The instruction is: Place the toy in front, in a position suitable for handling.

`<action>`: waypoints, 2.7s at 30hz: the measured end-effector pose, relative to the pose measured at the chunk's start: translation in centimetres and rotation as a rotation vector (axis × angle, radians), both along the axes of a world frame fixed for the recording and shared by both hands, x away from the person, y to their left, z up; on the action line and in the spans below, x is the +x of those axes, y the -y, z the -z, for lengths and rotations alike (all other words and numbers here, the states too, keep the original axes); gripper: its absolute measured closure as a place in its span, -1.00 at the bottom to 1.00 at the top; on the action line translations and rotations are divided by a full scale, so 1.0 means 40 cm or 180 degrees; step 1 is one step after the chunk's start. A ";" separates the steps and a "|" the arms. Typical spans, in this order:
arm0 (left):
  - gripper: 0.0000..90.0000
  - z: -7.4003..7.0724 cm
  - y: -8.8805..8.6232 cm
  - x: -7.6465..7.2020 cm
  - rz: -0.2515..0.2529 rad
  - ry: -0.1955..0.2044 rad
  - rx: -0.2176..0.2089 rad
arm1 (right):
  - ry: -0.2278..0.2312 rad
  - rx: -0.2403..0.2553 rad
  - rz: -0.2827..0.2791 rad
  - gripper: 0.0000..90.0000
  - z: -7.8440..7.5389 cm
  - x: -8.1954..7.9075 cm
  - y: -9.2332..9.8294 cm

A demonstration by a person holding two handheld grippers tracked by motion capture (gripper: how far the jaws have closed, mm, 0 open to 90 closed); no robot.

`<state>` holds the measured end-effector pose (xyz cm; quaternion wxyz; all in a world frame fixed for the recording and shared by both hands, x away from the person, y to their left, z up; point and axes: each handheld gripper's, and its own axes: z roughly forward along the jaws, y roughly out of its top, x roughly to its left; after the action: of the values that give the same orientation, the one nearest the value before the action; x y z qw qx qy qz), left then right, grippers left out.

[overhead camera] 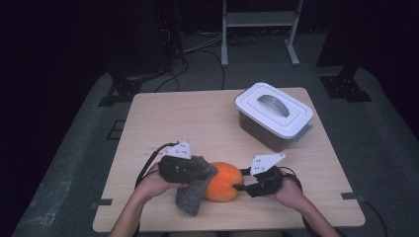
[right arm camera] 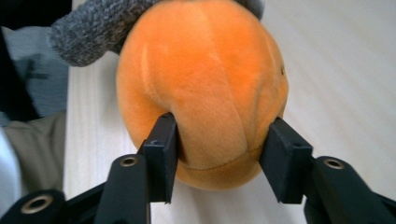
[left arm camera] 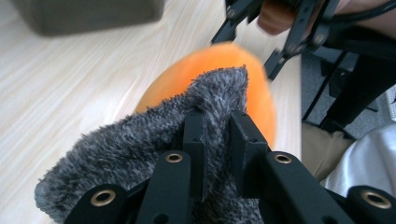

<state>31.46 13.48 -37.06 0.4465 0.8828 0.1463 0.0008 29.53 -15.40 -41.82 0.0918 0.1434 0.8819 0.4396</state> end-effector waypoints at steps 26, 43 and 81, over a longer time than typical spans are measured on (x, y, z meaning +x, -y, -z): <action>0.73 0.031 -0.006 0.026 -0.0092 -0.0092 -0.0098 | -0.0081 -0.0007 -0.0052 -0.34 0.002 0.012 0.010; 0.72 0.030 0.003 0.032 -0.0077 -0.0095 -0.0175 | 0.0077 0.0033 -0.0141 0.10 0.004 0.020 0.035; 0.72 -0.032 -0.008 0.024 -0.0080 0.0063 -0.0446 | 0.0030 0.0326 -0.0154 0.06 -0.049 0.034 -0.077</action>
<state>32.41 13.82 -35.80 0.5085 0.8474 0.1526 0.0049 30.89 -12.33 -39.87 0.0778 0.1245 0.8610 0.4870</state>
